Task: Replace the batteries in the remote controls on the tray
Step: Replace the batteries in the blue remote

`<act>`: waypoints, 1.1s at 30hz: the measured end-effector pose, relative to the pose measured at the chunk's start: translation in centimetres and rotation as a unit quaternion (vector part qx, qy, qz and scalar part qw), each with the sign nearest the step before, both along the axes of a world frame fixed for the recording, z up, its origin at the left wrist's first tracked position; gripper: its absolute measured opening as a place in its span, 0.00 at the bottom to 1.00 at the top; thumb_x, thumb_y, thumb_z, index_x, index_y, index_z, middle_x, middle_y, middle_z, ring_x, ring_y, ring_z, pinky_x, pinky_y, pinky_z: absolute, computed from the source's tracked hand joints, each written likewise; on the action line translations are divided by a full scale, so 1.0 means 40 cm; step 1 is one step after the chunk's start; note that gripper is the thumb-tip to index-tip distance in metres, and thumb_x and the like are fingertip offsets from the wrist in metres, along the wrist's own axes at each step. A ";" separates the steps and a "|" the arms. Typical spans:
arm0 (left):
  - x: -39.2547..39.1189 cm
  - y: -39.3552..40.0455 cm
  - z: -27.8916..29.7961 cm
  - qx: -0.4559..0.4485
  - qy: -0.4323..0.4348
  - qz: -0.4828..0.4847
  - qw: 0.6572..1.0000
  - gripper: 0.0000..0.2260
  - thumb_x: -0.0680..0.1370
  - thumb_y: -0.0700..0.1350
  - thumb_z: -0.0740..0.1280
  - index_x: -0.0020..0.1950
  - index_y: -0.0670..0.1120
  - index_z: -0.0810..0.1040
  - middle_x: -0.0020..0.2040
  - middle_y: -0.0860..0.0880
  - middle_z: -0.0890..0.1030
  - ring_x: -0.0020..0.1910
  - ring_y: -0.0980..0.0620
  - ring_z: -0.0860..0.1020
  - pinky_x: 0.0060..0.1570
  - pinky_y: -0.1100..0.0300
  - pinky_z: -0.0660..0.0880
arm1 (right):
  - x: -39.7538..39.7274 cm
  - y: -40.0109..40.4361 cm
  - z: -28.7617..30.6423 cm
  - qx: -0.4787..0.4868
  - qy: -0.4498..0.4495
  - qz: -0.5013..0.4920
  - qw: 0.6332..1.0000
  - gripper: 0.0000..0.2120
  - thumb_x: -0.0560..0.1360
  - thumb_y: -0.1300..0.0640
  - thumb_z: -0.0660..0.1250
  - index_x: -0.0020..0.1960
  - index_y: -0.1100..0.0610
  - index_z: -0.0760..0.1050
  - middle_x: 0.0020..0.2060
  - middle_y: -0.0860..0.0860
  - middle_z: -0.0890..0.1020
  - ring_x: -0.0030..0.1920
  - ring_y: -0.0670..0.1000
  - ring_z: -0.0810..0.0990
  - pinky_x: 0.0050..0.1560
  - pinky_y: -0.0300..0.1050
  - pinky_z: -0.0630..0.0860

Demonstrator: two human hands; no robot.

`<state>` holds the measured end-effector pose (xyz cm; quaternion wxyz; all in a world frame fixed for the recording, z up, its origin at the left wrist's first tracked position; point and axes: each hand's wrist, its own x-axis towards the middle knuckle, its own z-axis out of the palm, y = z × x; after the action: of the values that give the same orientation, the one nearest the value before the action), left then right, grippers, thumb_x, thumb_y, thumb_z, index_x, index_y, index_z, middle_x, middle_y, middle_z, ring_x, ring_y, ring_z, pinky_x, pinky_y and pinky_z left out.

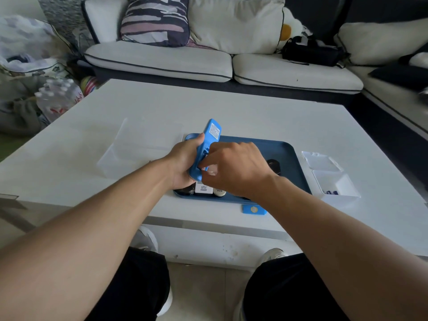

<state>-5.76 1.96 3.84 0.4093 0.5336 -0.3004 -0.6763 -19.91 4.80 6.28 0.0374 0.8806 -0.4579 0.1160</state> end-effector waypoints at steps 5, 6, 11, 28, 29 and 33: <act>0.007 0.006 0.011 0.028 0.006 -0.006 1.000 0.15 0.86 0.54 0.56 0.53 0.47 0.76 0.31 0.50 0.77 0.25 0.52 0.76 0.26 0.64 0.73 | -0.007 -0.003 -0.008 -0.009 -0.054 0.041 0.998 0.11 0.72 0.49 0.66 0.51 0.45 0.85 0.45 0.45 0.82 0.36 0.57 0.78 0.35 0.44 0.67; 0.008 0.007 0.011 0.037 0.005 -0.015 0.999 0.15 0.86 0.53 0.56 0.48 0.46 0.76 0.31 0.49 0.76 0.25 0.52 0.75 0.26 0.64 0.73 | -0.011 -0.007 -0.009 0.011 -0.057 0.053 0.997 0.11 0.72 0.50 0.67 0.51 0.45 0.85 0.46 0.45 0.82 0.37 0.57 0.78 0.36 0.45 0.70; 0.020 0.011 -0.002 0.066 -0.007 -0.075 0.995 0.16 0.86 0.51 0.57 0.49 0.43 0.80 0.38 0.44 0.82 0.35 0.46 0.84 0.34 0.53 0.82 | -0.029 -0.021 -0.011 0.121 -0.065 0.105 0.985 0.10 0.75 0.53 0.71 0.56 0.46 0.82 0.55 0.43 0.79 0.42 0.46 0.73 0.43 0.43 0.71; 0.009 0.004 -0.014 0.067 0.043 -0.036 0.996 0.23 0.85 0.56 0.57 0.69 0.40 0.75 0.47 0.38 0.82 0.50 0.34 0.83 0.46 0.41 0.83 | -0.170 -0.104 -0.007 0.449 -0.347 -0.148 0.810 0.09 0.83 0.60 0.62 0.58 0.61 0.79 0.39 0.54 0.79 0.41 0.50 0.79 0.42 0.40 0.75; 0.001 0.001 -0.012 0.066 0.047 -0.032 0.996 0.23 0.85 0.56 0.57 0.69 0.40 0.75 0.47 0.38 0.82 0.50 0.34 0.84 0.46 0.41 0.83 | -0.186 -0.110 -0.007 0.450 -0.371 -0.161 0.797 0.09 0.82 0.63 0.62 0.59 0.60 0.78 0.40 0.55 0.78 0.41 0.51 0.80 0.41 0.39 0.77; -0.052 -0.006 -0.003 0.055 0.051 -0.029 0.997 0.26 0.85 0.58 0.55 0.63 0.37 0.77 0.52 0.37 0.82 0.48 0.35 0.84 0.43 0.43 0.83 | -0.292 -0.129 -0.006 0.373 -0.377 -0.235 0.815 0.14 0.79 0.72 0.61 0.56 0.57 0.77 0.43 0.59 0.79 0.39 0.56 0.81 0.48 0.50 0.84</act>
<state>-7.85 1.72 3.73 0.3746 0.5111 -0.2563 -0.7299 -31.59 -0.35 6.04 -0.4432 0.5802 -0.6372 0.2469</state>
